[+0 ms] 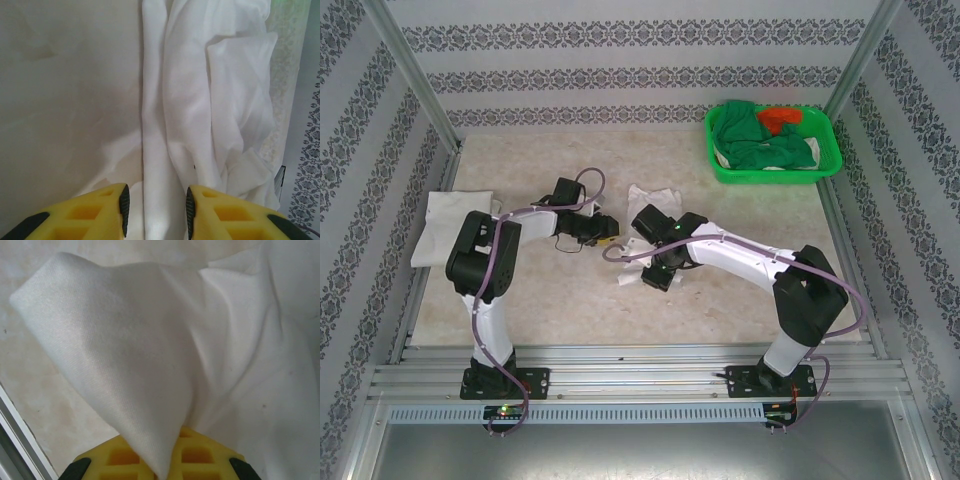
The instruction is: Fold and stack the t-shirts
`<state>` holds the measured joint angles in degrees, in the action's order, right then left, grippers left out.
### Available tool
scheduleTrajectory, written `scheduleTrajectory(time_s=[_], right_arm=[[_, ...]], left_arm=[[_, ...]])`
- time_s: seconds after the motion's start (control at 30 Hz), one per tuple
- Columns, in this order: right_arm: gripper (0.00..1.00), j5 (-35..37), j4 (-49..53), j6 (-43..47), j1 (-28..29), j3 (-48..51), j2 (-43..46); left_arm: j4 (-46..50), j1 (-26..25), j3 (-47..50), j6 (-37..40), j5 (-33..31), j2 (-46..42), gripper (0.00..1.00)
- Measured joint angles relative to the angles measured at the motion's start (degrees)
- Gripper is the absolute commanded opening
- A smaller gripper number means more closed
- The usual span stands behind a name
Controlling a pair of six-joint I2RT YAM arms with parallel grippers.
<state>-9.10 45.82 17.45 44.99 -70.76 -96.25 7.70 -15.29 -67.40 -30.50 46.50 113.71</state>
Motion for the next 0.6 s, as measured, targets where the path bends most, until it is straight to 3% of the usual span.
scheduleTrajectory(time_s=[0.6], right_arm=[[0.00, -2.0, -0.3, -1.3, -0.3, -0.9, 0.0]], left_arm=[[0.7, -1.9, -10.6, -0.3, -0.2, 9.1, 0.33]])
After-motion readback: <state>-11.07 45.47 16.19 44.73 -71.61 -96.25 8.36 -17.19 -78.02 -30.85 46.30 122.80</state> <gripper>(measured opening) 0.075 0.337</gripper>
